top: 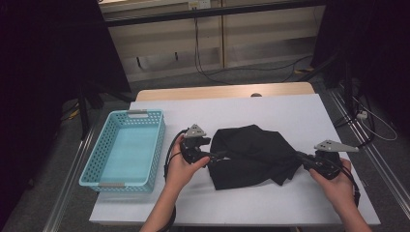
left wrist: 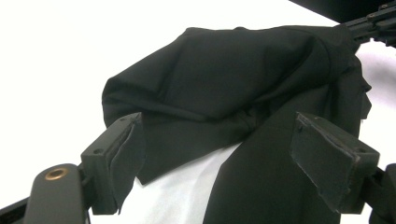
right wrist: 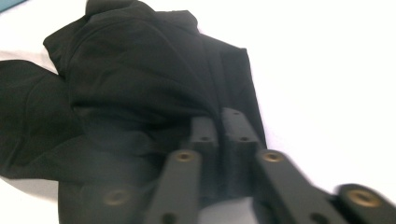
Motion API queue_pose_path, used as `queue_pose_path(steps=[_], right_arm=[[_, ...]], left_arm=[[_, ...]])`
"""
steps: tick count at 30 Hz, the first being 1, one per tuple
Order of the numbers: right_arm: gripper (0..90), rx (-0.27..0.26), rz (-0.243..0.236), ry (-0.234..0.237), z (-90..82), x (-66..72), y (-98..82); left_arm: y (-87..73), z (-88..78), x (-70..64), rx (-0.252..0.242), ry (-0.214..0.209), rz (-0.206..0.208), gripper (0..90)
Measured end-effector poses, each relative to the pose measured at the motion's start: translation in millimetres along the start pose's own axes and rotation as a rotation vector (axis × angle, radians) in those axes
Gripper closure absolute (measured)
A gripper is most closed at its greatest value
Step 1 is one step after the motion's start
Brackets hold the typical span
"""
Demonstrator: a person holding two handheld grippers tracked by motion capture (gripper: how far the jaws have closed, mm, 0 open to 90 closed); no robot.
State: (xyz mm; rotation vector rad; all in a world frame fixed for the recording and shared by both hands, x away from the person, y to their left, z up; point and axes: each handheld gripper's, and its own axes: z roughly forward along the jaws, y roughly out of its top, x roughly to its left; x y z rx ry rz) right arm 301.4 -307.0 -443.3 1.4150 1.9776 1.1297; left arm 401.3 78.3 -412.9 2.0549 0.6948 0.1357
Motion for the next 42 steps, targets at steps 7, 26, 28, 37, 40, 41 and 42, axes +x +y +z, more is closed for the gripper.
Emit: queue_pose_path(steps=[7,26,28,37,40,41,42], right_arm=[[50.4,-0.039,-0.074,0.017,1.1,22.0,14.6],[32.4,-0.026,-0.146,0.140,29.0,73.2,45.1],[32.3,-0.009,-0.160,0.141,35.0,76.6,44.5],[43.6,0.098,-0.262,0.109,65.4,91.2,33.4],[50.8,0.117,-0.292,0.085,68.4,91.8,30.6],[53.9,0.120,-0.296,0.078,68.7,91.4,30.1],[58.4,0.116,-0.301,0.076,69.1,90.5,29.2]], left_arm=[[-2.3,-3.9,5.1,-0.003,0.008,-0.013,17.7],[-14.9,-18.9,10.8,0.002,0.050,-0.048,16.1],[-16.2,-19.1,11.6,0.005,0.057,-0.051,16.1],[-17.8,-22.2,14.9,0.003,0.060,-0.069,15.9],[-18.2,-21.9,14.9,0.004,0.062,-0.068,15.8],[-18.3,-21.7,15.0,0.005,0.061,-0.068,15.8],[-18.5,-21.4,14.9,0.007,0.062,-0.068,15.8]])
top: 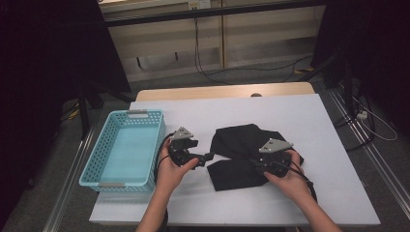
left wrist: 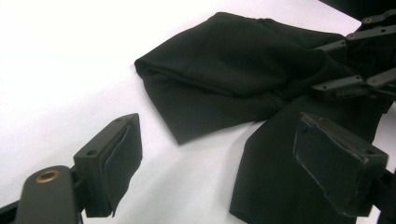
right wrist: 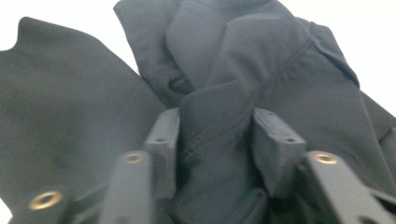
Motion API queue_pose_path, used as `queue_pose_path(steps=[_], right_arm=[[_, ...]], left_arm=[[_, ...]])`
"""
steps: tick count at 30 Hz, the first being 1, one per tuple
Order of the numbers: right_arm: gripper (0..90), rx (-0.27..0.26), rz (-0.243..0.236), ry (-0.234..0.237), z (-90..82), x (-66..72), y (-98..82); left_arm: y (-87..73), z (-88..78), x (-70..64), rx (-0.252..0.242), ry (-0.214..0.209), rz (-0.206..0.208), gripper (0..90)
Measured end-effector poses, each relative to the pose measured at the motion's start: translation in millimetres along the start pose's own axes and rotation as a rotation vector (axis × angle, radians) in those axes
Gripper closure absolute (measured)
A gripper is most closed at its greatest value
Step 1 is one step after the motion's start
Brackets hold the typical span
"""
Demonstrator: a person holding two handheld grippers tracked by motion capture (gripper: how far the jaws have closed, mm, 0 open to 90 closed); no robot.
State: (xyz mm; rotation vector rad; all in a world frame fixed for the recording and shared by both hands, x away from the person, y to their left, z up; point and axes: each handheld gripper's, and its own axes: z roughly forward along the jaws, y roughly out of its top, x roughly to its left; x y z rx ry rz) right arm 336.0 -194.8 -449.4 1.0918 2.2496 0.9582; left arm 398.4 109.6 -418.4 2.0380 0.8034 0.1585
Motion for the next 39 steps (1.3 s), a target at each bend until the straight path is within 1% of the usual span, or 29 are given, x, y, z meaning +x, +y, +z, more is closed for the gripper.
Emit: queue_pose_path(steps=[1,2,3,4,5,6,8,9,10,11,13,14,18,20,22,25,27,29,31,33,37,39], right_arm=[[65.6,0.006,-0.007,-0.003,0.0,-1.3,-1.6],[69.3,0.014,-0.008,-0.007,-0.6,-2.1,-2.4],[73.3,0.010,-0.005,-0.008,-1.4,-3.9,-3.5],[76.0,0.005,0.006,0.003,-2.9,-6.1,-4.3],[79.3,0.003,0.015,0.012,-4.8,-8.2,-4.9],[81.4,-0.003,0.021,0.014,-6.4,-10.1,-5.5],[83.9,-0.011,0.037,0.016,-9.4,-13.3,-6.8],[84.6,-0.015,0.044,0.016,-11.3,-15.3,-7.5],[85.0,-0.023,0.052,0.013,-13.4,-17.3,-8.2],[85.3,-0.034,0.067,0.011,-16.8,-20.5,-9.1],[85.4,-0.052,0.097,0.017,-23.1,-26.3,-10.5],[85.4,-0.056,0.105,0.019,-25.5,-28.7,-11.3],[85.4,-0.083,0.159,0.010,-38.1,-40.2,-18.8],[85.4,-0.089,0.168,0.005,-43.4,-43.5,-22.0],[85.4,-0.089,0.181,0.008,-48.0,-46.7,-26.4],[85.4,-0.089,0.200,0.004,-52.1,-51.1,-32.5],[85.3,-0.092,0.214,0.002,-54.3,-53.5,-34.8],[85.2,-0.096,0.225,0.001,-56.2,-55.0,-36.8],[85.2,-0.097,0.229,0.002,-57.5,-55.5,-38.3],[85.1,-0.098,0.232,0.001,-58.1,-55.5,-39.3],[85.0,-0.097,0.233,-0.002,-58.8,-55.7,-40.1],[84.7,-0.098,0.232,-0.002,-59.1,-55.4,-40.3]], left_arm=[[0.0,0.3,0.2,0.003,0.000,0.003,15.8],[-0.2,0.7,0.3,0.005,-0.002,0.001,15.8],[-0.3,1.5,0.4,0.003,0.000,0.000,15.8],[-0.3,2.2,0.2,0.005,0.000,-0.002,15.8],[0.2,2.6,0.7,0.013,0.004,0.008,15.8],[0.2,3.9,0.2,0.009,0.001,0.000,15.8],[0.5,5.6,0.8,0.011,-0.008,0.001,15.8],[0.3,6.5,0.8,0.011,-0.005,0.001,15.8],[0.0,7.4,0.9,0.017,-0.001,0.002,15.9],[-0.3,8.5,0.8,0.011,0.005,0.001,15.9],[-0.1,9.3,1.7,0.016,0.008,0.004,15.9],[-0.1,9.9,1.7,0.018,0.009,0.000,15.9],[-0.3,13.1,2.2,0.016,0.032,0.004,17.6],[-0.7,16.4,2.5,0.013,0.041,0.002,18.7],[-0.9,20.4,2.6,0.027,0.044,0.003,19.9],[-1.2,26.8,3.9,0.032,0.051,0.007,21.9],[-1.5,30.5,4.4,0.037,0.046,0.009,24.1],[-2.6,35.2,5.6,0.047,0.061,0.017,25.1],[-3.8,38.7,7.3,0.055,0.063,0.021,27.0],[-5.1,42.5,8.4,0.052,0.067,0.014,28.4],[-6.9,50.1,9.7,0.079,0.066,0.033,31.7],[-7.1,53.5,9.1,0.085,0.069,0.033,35.4]])
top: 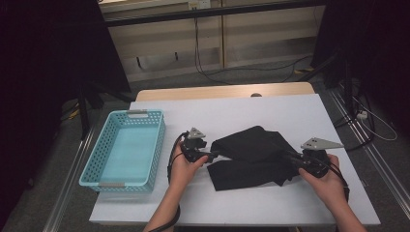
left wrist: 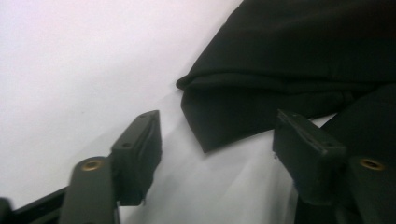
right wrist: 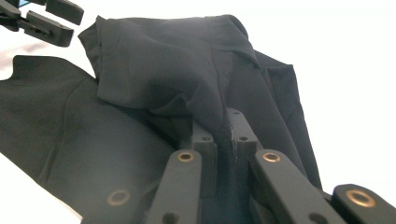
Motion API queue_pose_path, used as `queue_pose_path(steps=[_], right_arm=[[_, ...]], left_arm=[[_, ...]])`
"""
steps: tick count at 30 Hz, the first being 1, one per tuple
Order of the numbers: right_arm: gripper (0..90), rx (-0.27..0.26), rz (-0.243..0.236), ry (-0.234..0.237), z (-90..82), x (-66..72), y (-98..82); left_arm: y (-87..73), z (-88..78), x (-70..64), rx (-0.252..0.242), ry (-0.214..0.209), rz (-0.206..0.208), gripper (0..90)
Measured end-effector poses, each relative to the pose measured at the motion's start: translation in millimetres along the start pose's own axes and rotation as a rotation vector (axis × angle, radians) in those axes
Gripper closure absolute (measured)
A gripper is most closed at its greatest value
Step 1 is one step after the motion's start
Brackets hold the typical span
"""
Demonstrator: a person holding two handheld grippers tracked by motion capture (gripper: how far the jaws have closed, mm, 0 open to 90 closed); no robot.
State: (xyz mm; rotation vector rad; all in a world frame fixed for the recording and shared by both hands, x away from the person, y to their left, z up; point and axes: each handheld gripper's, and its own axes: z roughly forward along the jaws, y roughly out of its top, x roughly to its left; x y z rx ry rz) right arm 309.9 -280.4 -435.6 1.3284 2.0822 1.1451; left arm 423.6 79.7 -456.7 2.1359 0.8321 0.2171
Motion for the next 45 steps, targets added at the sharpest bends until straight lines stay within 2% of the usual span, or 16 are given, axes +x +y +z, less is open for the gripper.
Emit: queue_pose_path(steps=[6,8,11,12,14,21,26,29,32,37,41,45], right_arm=[[84.3,0.003,-0.001,0.002,1.2,0.8,-1.1],[84.2,0.001,-0.003,0.002,1.3,1.1,-0.8],[84.0,0.000,-0.004,0.004,1.8,1.7,-0.9],[84.0,-0.001,-0.004,0.004,2.2,1.9,-1.1],[84.0,0.002,-0.005,0.004,2.7,2.5,-1.3],[83.7,0.007,-0.011,0.012,5.5,5.0,-0.8],[83.4,0.008,-0.014,0.012,8.0,5.4,-1.0],[83.4,0.002,-0.015,0.012,5.6,5.3,0.3],[83.8,-0.014,-0.014,0.007,1.5,3.6,2.2],[84.7,-0.049,0.007,0.011,-4.9,-0.8,6.3],[85.1,-0.082,0.055,0.032,-11.7,-8.5,8.1],[85.1,-0.102,0.096,0.028,-16.4,-17.8,6.3]], left_arm=[[-1.4,6.1,-1.6,0.019,-0.007,0.017,42.2],[-1.1,6.8,-2.3,0.022,0.004,0.036,44.6],[-0.5,7.3,-3.8,0.027,0.004,0.052,53.7],[-0.2,7.4,-4.9,0.032,0.013,0.071,55.7],[0.6,7.3,-6.3,0.038,0.008,0.084,64.4],[0.9,6.9,-8.3,0.047,-0.005,0.061,82.2],[4.0,2.4,-11.2,0.062,-0.028,0.042,87.3],[7.7,-7.1,-11.0,0.050,-0.041,0.027,88.1],[12.0,-22.0,-10.4,0.017,-0.061,0.011,88.4],[22.8,-54.1,-9.1,-0.043,-0.078,0.017,88.6],[28.1,-74.1,-6.5,-0.074,-0.084,0.013,88.7],[27.8,-81.9,-2.6,-0.088,-0.094,0.000,88.7]])
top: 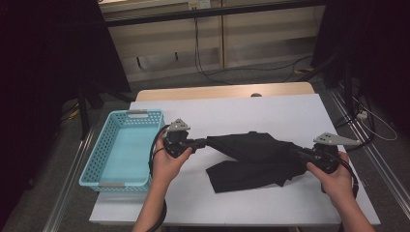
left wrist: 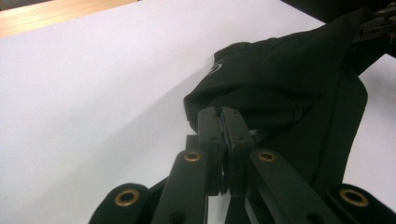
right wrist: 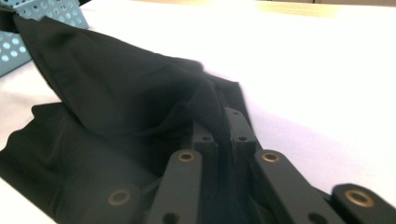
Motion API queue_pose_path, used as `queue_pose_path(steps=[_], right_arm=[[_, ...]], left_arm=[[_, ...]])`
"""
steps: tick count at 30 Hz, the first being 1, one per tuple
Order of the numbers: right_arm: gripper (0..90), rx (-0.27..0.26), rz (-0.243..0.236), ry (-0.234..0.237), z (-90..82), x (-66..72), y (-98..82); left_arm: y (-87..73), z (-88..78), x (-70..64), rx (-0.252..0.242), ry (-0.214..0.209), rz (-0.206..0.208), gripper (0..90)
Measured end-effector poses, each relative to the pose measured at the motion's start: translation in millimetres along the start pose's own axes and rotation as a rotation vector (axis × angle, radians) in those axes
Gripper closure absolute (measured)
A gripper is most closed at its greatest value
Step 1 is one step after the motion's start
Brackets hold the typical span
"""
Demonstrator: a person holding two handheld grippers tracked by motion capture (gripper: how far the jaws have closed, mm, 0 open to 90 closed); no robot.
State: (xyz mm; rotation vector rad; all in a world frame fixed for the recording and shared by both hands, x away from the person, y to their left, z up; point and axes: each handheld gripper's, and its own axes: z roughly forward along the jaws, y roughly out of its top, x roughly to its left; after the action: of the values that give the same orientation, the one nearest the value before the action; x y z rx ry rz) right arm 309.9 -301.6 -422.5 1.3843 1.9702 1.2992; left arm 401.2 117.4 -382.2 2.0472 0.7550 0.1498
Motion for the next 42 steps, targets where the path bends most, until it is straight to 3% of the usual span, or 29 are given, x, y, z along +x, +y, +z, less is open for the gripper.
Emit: queue_pose_path(steps=[6,8,15,17,20,22,25,28,31,35,40,42], right_arm=[[82.1,0.045,-0.015,-0.023,6.7,-1.0,-5.4],[74.9,0.050,-0.028,-0.021,8.4,1.8,-5.2],[53.4,-0.001,-0.074,-0.078,5.0,15.4,6.5],[52.0,-0.015,-0.084,-0.080,3.8,19.3,10.1],[52.1,-0.030,-0.111,-0.059,4.7,28.5,15.4],[58.7,-0.022,-0.130,-0.027,8.1,36.4,17.3],[70.1,0.016,-0.168,0.055,20.1,51.8,16.3],[71.7,0.069,-0.217,0.102,36.2,66.4,12.3],[66.6,0.111,-0.233,0.117,55.2,76.5,6.6],[51.4,0.154,-0.239,0.102,76.1,80.8,0.5],[38.9,0.183,-0.262,0.095,88.6,83.7,-3.6],[36.6,0.203,-0.296,0.098,92.7,86.5,-5.8]], left_arm=[[-6.9,6.0,3.7,0.035,0.008,-0.003,88.7],[-7.1,8.0,2.4,0.045,0.010,-0.002,88.7],[-7.2,9.6,0.7,0.051,0.012,0.001,88.6],[-7.0,9.8,0.2,0.053,0.010,0.002,88.7],[-6.8,10.1,-0.7,0.052,0.011,0.005,88.6],[-7.0,10.2,-1.4,0.053,0.011,0.008,88.6],[-7.3,9.9,-2.8,0.055,0.009,0.009,88.6],[-6.9,8.1,-4.6,0.051,0.005,0.012,88.6],[-6.3,5.2,-7.2,0.053,0.005,0.017,88.7],[-7.5,2.6,-8.5,0.049,0.004,0.014,88.7],[-10.0,1.0,-9.4,0.040,-0.005,0.004,88.6],[-10.2,1.0,-11.0,0.042,-0.007,0.006,88.7]])
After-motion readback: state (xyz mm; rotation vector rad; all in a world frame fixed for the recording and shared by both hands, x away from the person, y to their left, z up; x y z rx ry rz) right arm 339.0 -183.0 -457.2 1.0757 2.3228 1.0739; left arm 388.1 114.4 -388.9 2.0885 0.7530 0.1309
